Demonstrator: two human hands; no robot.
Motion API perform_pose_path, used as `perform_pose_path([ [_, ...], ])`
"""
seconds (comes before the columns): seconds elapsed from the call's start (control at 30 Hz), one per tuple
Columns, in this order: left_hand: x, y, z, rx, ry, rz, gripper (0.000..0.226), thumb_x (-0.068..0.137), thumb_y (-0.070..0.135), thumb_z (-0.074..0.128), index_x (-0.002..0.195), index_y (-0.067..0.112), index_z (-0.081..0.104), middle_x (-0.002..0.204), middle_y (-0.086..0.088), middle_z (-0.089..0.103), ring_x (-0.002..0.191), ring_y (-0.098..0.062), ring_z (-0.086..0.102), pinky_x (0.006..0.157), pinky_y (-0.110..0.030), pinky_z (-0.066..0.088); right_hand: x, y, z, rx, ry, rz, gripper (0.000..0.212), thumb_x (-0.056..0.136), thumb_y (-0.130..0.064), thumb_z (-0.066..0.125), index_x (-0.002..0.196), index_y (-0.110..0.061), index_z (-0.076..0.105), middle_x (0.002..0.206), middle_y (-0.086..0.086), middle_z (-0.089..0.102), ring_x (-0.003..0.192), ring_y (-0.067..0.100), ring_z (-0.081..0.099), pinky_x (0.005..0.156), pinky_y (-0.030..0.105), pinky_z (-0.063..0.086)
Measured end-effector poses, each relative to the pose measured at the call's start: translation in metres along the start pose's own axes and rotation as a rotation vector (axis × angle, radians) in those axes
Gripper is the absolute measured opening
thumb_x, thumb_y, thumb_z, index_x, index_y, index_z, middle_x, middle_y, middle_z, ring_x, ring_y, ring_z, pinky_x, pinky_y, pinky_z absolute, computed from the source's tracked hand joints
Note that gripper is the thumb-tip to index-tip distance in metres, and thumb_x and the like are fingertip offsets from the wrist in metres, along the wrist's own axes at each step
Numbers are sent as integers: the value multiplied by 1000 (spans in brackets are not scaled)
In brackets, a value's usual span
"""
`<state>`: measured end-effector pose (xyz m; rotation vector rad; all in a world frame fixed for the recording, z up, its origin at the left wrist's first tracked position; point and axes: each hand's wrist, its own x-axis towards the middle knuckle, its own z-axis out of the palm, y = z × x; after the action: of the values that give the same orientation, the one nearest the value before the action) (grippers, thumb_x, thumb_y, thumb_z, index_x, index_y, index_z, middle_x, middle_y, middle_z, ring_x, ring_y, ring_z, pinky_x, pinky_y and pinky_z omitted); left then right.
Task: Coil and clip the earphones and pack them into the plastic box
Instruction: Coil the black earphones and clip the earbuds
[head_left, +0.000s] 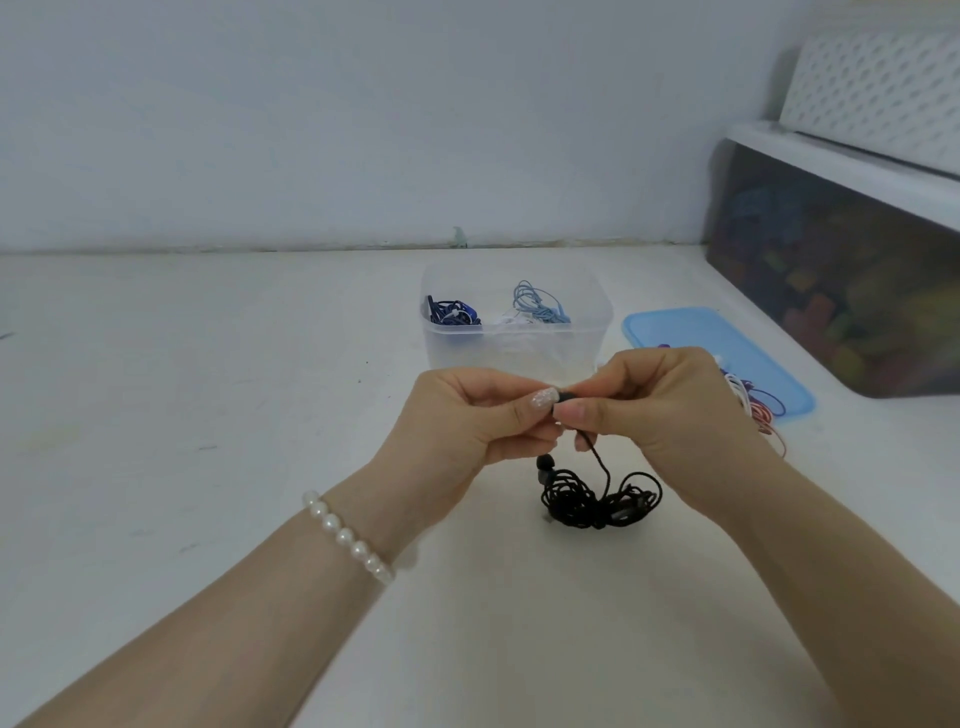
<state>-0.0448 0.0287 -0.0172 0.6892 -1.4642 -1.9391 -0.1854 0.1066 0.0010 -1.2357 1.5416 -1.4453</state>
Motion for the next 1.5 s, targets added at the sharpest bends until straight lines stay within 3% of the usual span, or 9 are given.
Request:
perform_pose_path([
  [0.33, 9, 5, -8, 241, -4, -14, 9, 73, -6, 68, 80, 0, 67, 64, -10, 70, 58, -15, 67, 62, -27, 58, 2, 5, -2, -184, -44, 64, 6, 68, 1, 74, 71, -2, 70, 52, -2, 67, 48, 11, 62, 57, 17, 52],
  [0.5, 8, 6, -14, 374, -19, -9, 11, 74, -8, 68, 82, 0, 67, 62, -8, 70, 61, -15, 69, 66, -27, 58, 1, 3, -8, -503, -111, 117, 6, 69, -20, 78, 74, -18, 74, 57, -4, 68, 56, 4, 62, 67, 19, 51],
  [0.6, 10, 10, -20, 382, 10, 3, 10, 75, -6, 68, 80, 2, 68, 66, -9, 71, 63, -16, 70, 65, -25, 58, -1, -4, -14, -633, -160, 180, 28, 65, -38, 78, 86, -20, 73, 61, -11, 67, 67, -1, 59, 74, 11, 45],
  [0.73, 11, 15, -27, 367, 58, 23, 10, 76, -5, 67, 77, 4, 68, 65, -7, 71, 61, -15, 69, 64, -23, 58, -7, -14, -19, -831, -308, 268, 55, 46, -55, 82, 96, -41, 63, 80, -15, 67, 72, 0, 60, 71, 25, 51],
  [0.97, 21, 9, -37, 480, 191, 105, 15, 78, 1, 67, 71, 14, 69, 58, 5, 69, 56, -7, 65, 61, -20, 53, -16, -12, -9, -1069, -464, 168, 38, 63, -33, 77, 75, -33, 41, 81, -14, 53, 72, 2, 50, 55, 22, 39],
  [1.13, 26, 8, -39, 487, 282, 193, 13, 77, 1, 69, 71, 12, 69, 60, 5, 68, 52, -1, 59, 55, -11, 46, -8, -15, -20, -876, -311, 70, 26, 65, -16, 72, 70, -31, 51, 74, -11, 62, 68, 12, 58, 64, 33, 51],
  [1.27, 29, 8, -41, 496, 298, 194, 17, 77, 1, 69, 67, 15, 68, 60, 4, 67, 52, 0, 58, 61, -13, 48, 5, -42, -24, -722, -158, -92, 26, 65, -3, 76, 74, -19, 58, 58, -11, 59, 44, -1, 45, 46, 10, 34],
  [1.37, 31, 6, -43, 530, 307, 204, 20, 76, 2, 70, 64, 19, 68, 58, 7, 67, 54, -3, 58, 64, -18, 48, 25, -66, -22, -639, -42, -199, 26, 64, 2, 76, 76, -15, 60, 60, -10, 56, 44, 0, 44, 46, 6, 32],
  [1.5, 32, -2, -42, 569, 288, 194, 21, 74, 6, 73, 64, 23, 68, 52, 10, 62, 52, -4, 55, 58, -19, 46, 69, -67, -13, -652, 126, -287, 32, 63, -2, 74, 70, -26, 55, 68, -1, 58, 57, 12, 47, 61, 23, 40],
])
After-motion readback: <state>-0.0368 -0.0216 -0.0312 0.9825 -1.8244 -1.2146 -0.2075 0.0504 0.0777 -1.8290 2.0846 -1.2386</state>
